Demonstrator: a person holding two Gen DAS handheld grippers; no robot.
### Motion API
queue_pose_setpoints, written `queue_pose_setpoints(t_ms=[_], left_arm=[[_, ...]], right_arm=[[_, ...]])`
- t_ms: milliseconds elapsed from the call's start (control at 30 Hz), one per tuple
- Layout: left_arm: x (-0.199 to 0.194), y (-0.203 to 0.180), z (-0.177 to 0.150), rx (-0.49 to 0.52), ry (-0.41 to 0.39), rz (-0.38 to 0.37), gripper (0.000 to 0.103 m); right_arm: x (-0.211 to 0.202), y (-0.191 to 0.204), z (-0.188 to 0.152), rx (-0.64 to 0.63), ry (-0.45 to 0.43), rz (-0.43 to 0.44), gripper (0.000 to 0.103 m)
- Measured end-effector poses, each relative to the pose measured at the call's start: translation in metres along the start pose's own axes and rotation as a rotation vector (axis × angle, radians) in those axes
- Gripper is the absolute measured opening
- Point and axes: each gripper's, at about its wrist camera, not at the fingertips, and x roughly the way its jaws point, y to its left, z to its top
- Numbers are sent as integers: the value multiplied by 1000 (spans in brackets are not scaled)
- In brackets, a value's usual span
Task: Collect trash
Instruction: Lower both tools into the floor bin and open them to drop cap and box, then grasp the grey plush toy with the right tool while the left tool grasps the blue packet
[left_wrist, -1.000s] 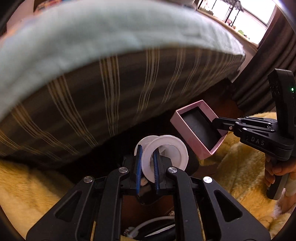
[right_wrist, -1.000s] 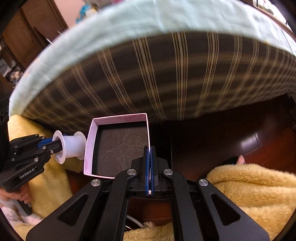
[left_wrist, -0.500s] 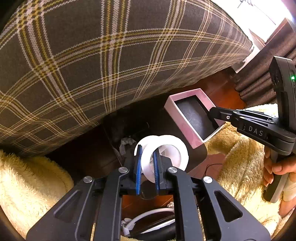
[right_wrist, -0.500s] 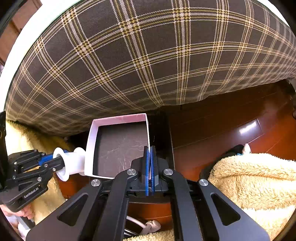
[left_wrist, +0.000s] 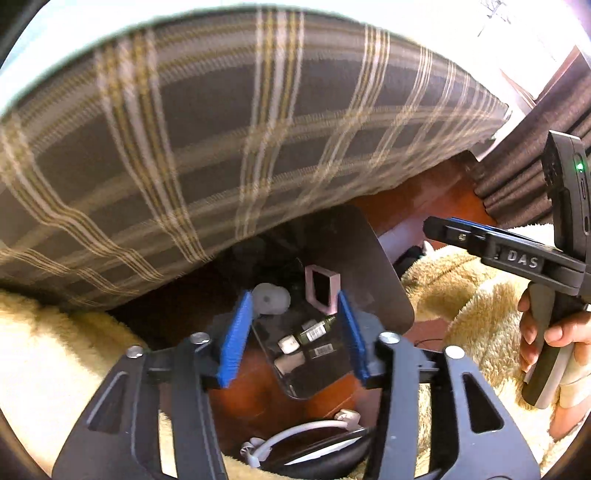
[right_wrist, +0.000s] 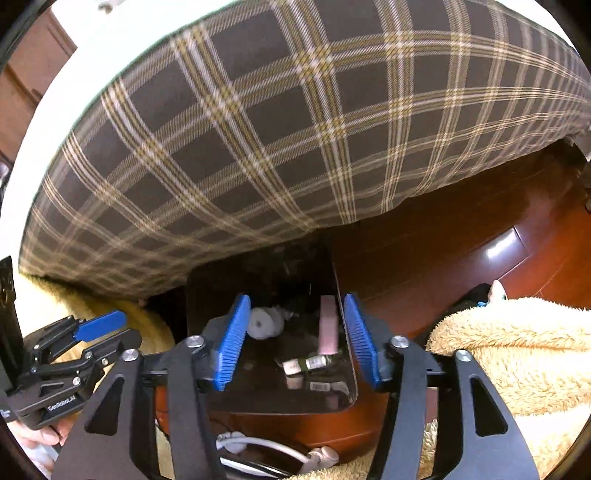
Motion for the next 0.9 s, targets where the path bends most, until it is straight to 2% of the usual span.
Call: queue_pose_setpoints(t_ms=[67,100,167,233,567,733,900], left_arm=[[-9,1,2,-2,-18,21,63],[-13,0,4,-3,-29,29,69],[-26,1,6,1,-59,42,75],[-41,-2,9,11,-88,47,81],[-126,-3,36,61,-285,82,89],[-147,4,60,65,-341,145,89],[-160,18,80,50,-365,147,91]], right_arm=[[-9,-1,2,13,-34,10,88],[-14,-1,3,18,-50,17,91],[-26,-1,7,26,-80,19,96],[-37,-1,11,24,-109,17,97],[-113,38,50,-107,-327,50,99],[-122,65,83,-181,-388,65,99],[-112,83,121,-207,-383,69,99]])
